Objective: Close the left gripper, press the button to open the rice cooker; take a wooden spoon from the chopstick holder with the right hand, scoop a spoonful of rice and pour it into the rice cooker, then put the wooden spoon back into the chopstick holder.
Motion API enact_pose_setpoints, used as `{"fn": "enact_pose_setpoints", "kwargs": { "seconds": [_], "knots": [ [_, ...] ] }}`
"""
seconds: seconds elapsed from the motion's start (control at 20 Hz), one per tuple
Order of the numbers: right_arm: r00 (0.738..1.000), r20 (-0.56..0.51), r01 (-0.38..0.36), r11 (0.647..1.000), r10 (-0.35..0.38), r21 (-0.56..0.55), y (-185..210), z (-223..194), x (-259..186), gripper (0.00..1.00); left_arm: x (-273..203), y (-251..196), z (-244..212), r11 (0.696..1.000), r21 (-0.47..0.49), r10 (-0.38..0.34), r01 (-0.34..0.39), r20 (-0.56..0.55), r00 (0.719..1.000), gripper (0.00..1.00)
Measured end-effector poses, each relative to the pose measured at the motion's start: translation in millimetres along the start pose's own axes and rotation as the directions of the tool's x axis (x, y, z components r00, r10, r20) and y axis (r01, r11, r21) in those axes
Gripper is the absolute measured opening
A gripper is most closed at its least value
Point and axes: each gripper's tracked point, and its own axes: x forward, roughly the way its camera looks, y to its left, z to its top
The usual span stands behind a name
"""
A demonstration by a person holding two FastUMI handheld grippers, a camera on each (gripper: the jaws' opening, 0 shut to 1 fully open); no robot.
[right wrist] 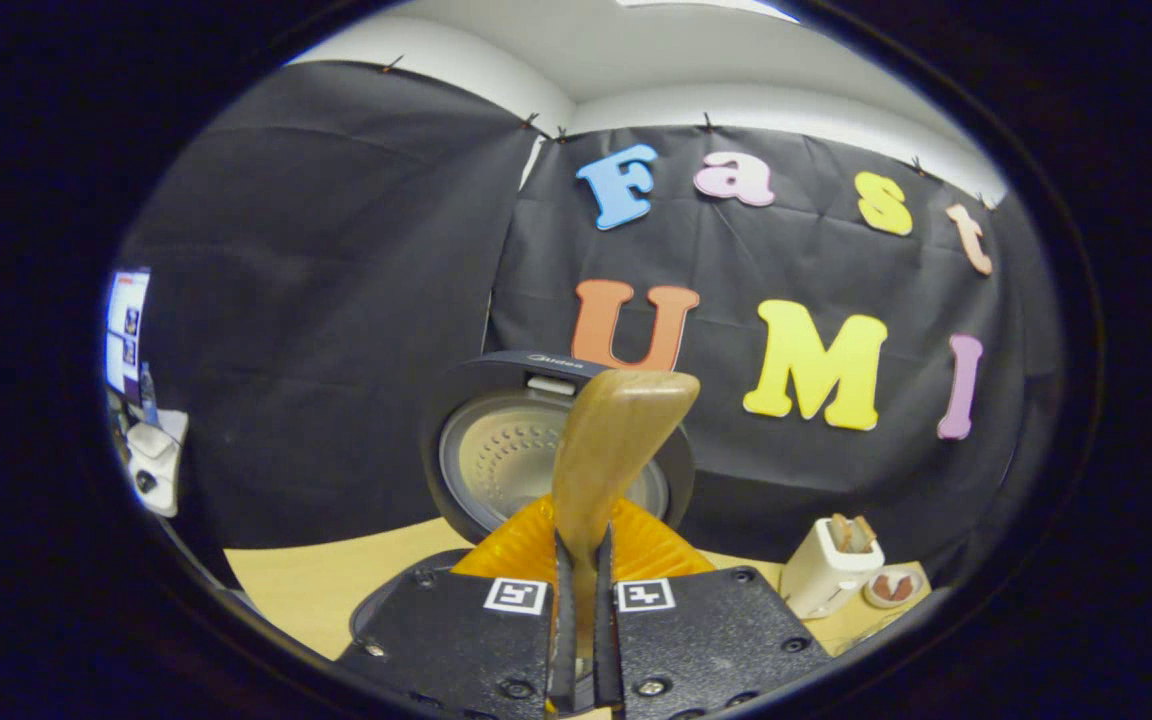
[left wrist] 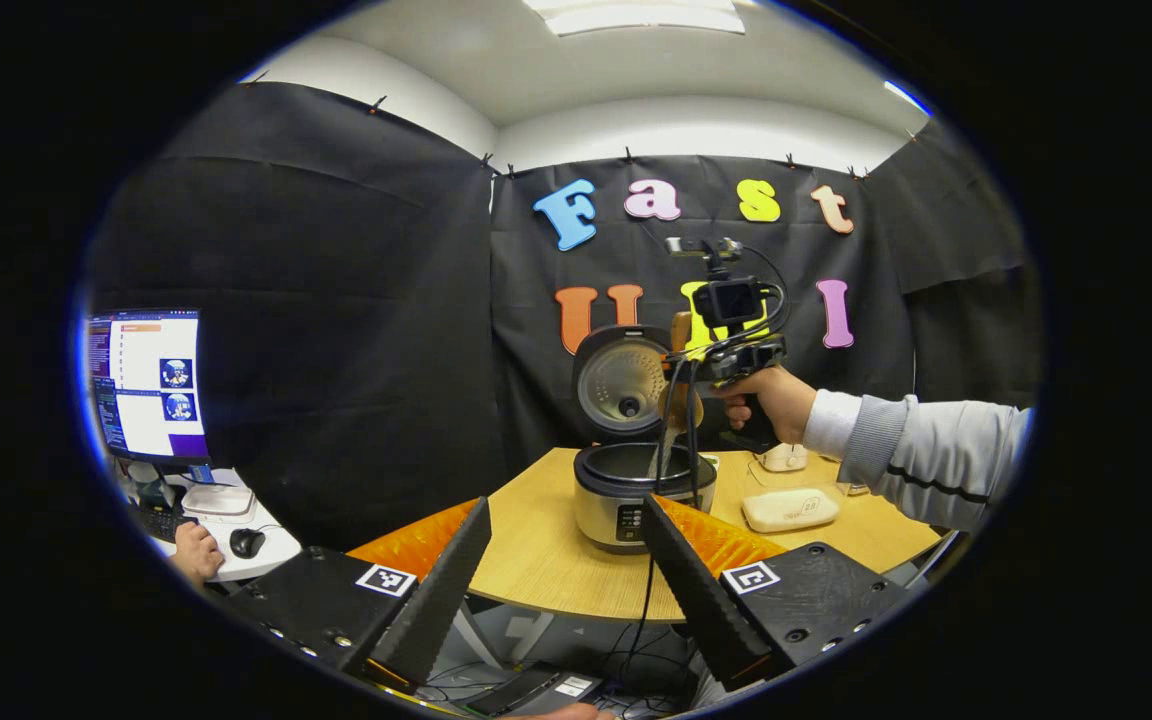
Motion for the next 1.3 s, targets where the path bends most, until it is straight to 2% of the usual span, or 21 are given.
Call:
{"fn": "enact_pose_setpoints", "kwargs": {
  "seconds": [0.2,0.4,0.6,0.85,1.05,1.3],
  "knots": [
    [1.000,0.000,0.026,0.989,-0.026,-0.148,10.6,-8.4,-0.4,0.12,3.2,-3.7,-6.5,1.000,0.014,0.000,0.000,-0.016,1.000,0.96],
    [1.000,-0.030,0.002,0.989,-0.006,-0.147,13.1,-14.7,-9.9,0.12,6.8,-7.4,-8.1,1.000,0.002,-0.004,0.004,-0.025,1.000,0.96],
    [0.999,-0.029,0.024,0.991,-0.028,-0.134,-12.1,-5.8,-20.5,0.12,8.9,-11.9,-6.5,1.000,-0.006,-0.010,0.010,-0.029,1.000,0.96],
    [0.994,-0.072,0.084,0.995,-0.088,-0.051,-72.1,-12.6,-30.4,0.12,10.7,-20.9,-9.1,1.000,-0.011,-0.018,0.017,-0.032,0.999,0.96],
    [0.980,-0.107,0.167,0.986,-0.166,-0.005,-140.2,-25.6,-38.6,0.12,13.1,-34.4,-2.7,0.999,0.002,-0.032,0.032,-0.024,0.999,0.96],
    [0.953,-0.154,0.275,0.959,-0.262,0.074,-235.6,-47.8,-60.0,0.13,19.7,-51.9,2.8,0.999,0.008,-0.049,0.049,-0.007,0.999,0.96]
  ]
}}
